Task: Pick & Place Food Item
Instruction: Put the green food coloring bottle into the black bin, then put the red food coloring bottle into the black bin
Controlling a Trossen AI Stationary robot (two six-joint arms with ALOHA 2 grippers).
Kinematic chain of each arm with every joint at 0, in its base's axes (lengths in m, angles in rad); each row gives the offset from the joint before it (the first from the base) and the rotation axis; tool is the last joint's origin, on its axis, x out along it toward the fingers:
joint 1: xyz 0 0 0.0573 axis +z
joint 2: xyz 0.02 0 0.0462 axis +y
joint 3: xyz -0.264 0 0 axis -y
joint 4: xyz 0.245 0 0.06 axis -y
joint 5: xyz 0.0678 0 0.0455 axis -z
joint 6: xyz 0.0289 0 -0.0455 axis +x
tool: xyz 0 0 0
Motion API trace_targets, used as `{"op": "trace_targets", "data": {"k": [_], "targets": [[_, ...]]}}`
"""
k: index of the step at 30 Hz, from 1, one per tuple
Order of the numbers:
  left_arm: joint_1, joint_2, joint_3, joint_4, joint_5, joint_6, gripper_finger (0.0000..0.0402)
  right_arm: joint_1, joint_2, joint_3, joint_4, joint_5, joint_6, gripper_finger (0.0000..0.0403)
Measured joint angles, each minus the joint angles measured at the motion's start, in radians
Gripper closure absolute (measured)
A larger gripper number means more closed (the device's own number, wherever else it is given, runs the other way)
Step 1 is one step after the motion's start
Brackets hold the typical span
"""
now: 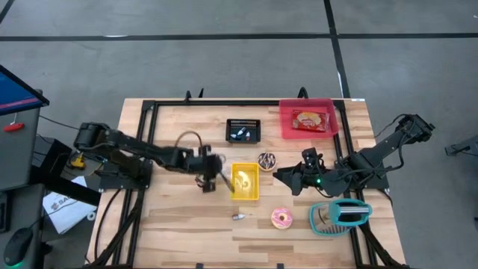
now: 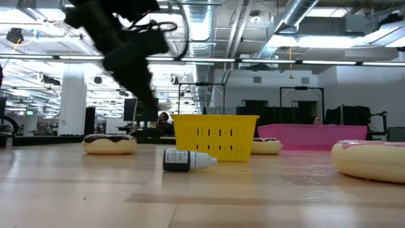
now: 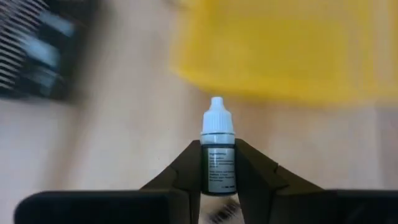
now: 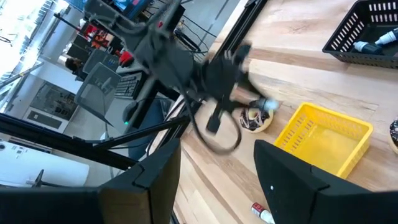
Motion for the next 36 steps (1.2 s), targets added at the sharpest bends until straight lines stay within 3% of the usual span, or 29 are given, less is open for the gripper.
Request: {"op": "trace_targets", "data": {"k": [5, 8, 13, 18, 22, 32, 36], "targets": [[0.205, -0.033, 0.000, 0.184, -0.018, 0.126, 0.0331, -0.015, 0.000, 0.000, -0.015, 0.001, 0.023, 0.0207], [0.352, 0.016, 0.026, 0.289, 0.077, 0.174, 0.0332, -0.023, 0.000, 0.000, -0.022, 0.003, 0.038, 0.0207], [0.521, 0.167, 0.140, 0.281, 0.300, 0.236, 0.0330, -0.030, 0.000, 0.000, -0.045, 0.025, 0.078, 0.0207], [0.555, 0.325, 0.273, 0.215, 0.331, 0.303, 0.0327, -0.049, 0.000, 0.000, -0.050, 0.030, 0.097, 0.0207], [0.557, 0.374, 0.318, 0.166, 0.330, 0.301, 0.0316, -0.049, 0.000, 0.000, -0.048, 0.040, 0.106, 0.0207], [0.548, 0.276, 0.318, 0.180, 0.338, 0.276, 0.0224, -0.046, 0.000, 0.000, -0.074, 0.049, 0.123, 0.0207], [0.512, 0.189, 0.316, 0.071, 0.375, 0.213, 0.0203, -0.046, 0.000, 0.000, -0.083, 0.048, 0.123, 0.0207]]}}
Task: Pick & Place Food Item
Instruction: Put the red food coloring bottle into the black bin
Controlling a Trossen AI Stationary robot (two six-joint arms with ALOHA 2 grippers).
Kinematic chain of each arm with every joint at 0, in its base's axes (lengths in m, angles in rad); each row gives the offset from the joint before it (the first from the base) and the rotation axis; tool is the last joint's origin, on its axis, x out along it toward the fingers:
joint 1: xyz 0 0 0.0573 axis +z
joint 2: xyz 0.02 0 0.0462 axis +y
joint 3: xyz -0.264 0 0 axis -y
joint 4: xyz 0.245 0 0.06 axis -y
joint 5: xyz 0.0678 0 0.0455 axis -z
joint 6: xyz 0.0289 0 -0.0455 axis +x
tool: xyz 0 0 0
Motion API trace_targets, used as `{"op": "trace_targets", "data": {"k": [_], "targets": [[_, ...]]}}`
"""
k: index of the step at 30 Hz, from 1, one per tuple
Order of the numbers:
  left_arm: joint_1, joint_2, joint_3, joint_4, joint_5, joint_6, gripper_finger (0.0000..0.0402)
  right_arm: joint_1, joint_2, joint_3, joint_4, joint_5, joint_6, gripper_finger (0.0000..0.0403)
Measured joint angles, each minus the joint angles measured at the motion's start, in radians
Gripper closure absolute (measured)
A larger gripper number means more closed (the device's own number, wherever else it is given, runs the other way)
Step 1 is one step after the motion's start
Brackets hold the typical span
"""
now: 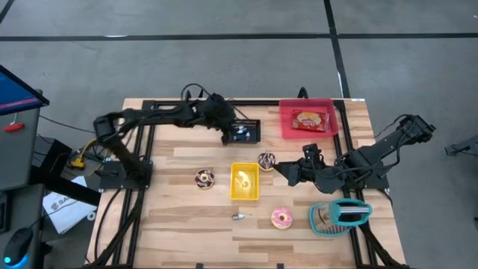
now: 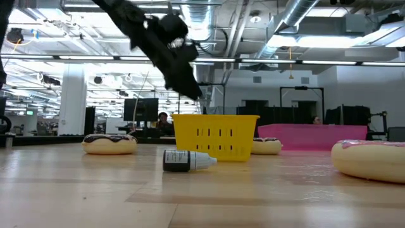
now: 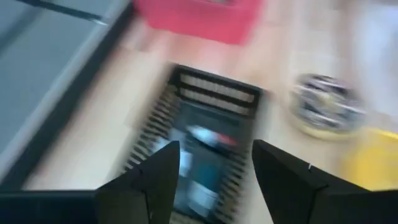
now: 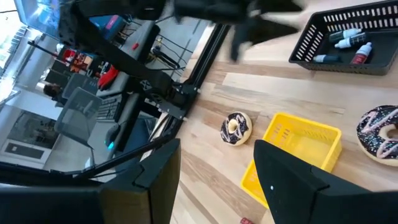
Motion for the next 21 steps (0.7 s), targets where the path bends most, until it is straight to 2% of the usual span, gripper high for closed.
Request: {"op": "trace_targets", "data": {"k": [4, 9, 12, 15, 18, 21], "targets": [[-0.118, -0.104, -0.047, -0.096, 0.099, -0.073, 0.0200, 0.016, 0.000, 0.000, -0.015, 0.000, -0.001, 0.0207], [-0.397, -0.259, -0.213, -0.090, 0.113, -0.146, 0.0200, 0.042, -0.003, 0.000, -0.048, -0.003, 0.001, 0.0207], [-0.618, -0.310, -0.287, 0.004, 0.006, -0.247, 0.0200, 0.058, -0.010, 0.000, -0.066, 0.000, -0.001, 0.0207], [-0.815, -0.292, -0.294, 0.129, -0.179, -0.278, 0.0200, 0.078, -0.019, 0.000, -0.088, 0.000, -0.002, 0.0207], [-0.896, -0.214, -0.243, 0.138, -0.324, -0.303, 0.0199, 0.094, -0.020, 0.000, -0.106, 0.000, -0.002, 0.0207], [-0.910, -0.120, -0.176, 0.127, -0.357, -0.365, 0.0199, 0.113, -0.022, 0.000, -0.102, 0.000, -0.002, 0.0207]]}}
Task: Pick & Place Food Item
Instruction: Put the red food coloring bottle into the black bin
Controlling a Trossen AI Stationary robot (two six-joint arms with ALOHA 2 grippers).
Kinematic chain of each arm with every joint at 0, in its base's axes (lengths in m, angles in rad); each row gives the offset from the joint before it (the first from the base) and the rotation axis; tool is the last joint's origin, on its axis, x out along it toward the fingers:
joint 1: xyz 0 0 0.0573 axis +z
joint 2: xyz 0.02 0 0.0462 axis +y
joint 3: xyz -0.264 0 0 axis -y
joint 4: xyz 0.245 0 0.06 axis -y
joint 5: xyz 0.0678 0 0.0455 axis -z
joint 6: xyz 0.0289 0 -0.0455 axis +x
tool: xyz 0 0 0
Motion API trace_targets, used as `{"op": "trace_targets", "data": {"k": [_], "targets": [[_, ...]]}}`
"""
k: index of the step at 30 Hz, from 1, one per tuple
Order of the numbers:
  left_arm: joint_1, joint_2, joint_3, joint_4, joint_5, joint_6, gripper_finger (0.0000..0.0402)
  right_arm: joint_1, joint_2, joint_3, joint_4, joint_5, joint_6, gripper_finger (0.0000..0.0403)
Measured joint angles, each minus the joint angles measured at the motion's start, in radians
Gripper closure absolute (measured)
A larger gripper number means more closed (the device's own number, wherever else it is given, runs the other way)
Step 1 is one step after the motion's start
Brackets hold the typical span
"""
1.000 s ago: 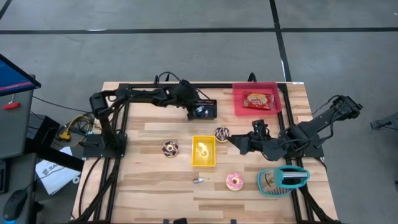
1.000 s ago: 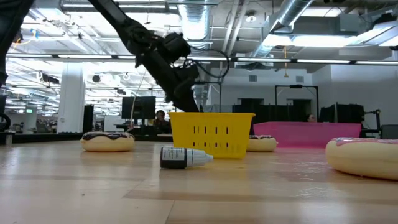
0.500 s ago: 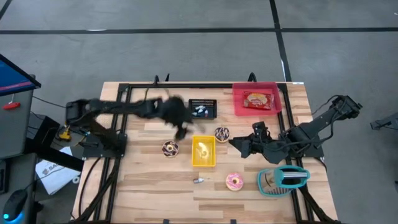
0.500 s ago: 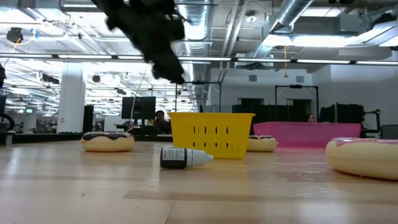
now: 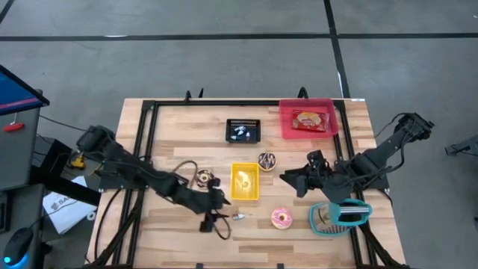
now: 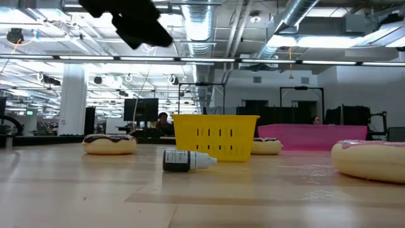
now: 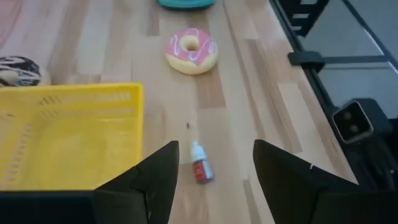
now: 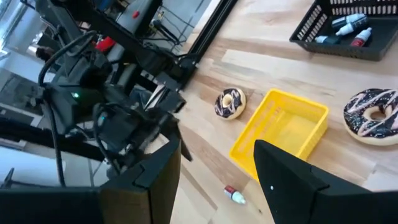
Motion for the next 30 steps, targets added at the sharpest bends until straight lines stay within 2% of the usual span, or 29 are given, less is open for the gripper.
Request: {"op": "trace_targets", "data": {"k": [7, 11, 18, 30], "targets": [[-0.009, 0.203, 0.130, -0.014, 0.001, -0.017, 0.0199, 0.051, -0.004, 0.000, 0.000, -0.002, 0.004, 0.0207], [-0.012, 0.274, 0.150, -0.023, -0.042, -0.033, 0.0204, 0.087, -0.004, 0.000, -0.001, -0.003, 0.006, 0.0207], [-0.009, 0.341, 0.152, -0.012, -0.017, -0.108, 0.0218, 0.132, -0.004, 0.000, -0.024, 0.000, 0.005, 0.0207], [0.021, 0.369, 0.152, -0.022, -0.011, -0.148, 0.0220, 0.171, -0.004, 0.000, -0.023, 0.008, -0.016, 0.0207]]}}
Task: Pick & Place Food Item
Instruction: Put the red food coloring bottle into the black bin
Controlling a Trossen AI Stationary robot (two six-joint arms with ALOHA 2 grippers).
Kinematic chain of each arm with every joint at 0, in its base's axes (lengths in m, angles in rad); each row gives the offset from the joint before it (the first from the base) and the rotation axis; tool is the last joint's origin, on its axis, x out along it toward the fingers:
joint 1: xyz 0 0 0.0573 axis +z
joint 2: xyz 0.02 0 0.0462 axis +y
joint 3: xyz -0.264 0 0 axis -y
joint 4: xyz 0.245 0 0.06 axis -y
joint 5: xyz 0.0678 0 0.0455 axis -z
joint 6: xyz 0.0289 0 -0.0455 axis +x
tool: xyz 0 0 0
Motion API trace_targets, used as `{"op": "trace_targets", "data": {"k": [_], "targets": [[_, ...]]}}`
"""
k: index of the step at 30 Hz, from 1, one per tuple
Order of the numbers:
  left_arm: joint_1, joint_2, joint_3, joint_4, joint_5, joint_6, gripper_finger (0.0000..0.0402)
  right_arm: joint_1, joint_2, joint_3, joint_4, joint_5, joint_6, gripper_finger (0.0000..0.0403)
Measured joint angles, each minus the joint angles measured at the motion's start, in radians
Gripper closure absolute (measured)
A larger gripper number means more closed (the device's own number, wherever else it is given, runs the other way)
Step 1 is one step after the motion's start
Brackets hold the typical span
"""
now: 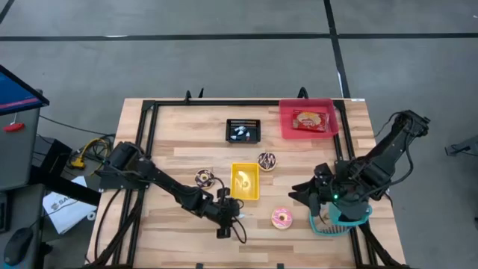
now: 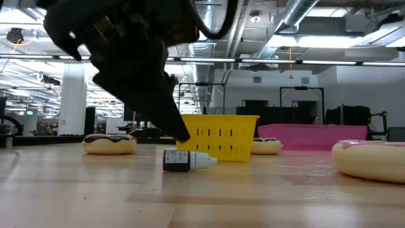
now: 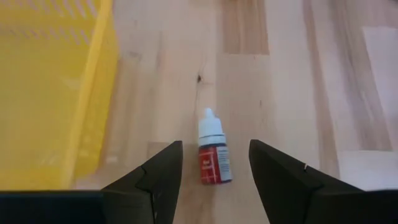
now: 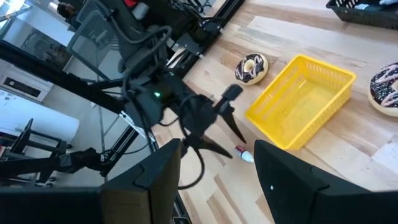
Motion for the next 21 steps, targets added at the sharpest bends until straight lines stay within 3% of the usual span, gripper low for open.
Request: {"op": "trace_targets", "data": {"k": [21], "targets": [[0.045, 0.064, 0.001, 0.029, 0.105, 0.002, 0.0220, 0.037, 0.000, 0.000, 0.000, 0.045, 0.026, 0.0207]]}}
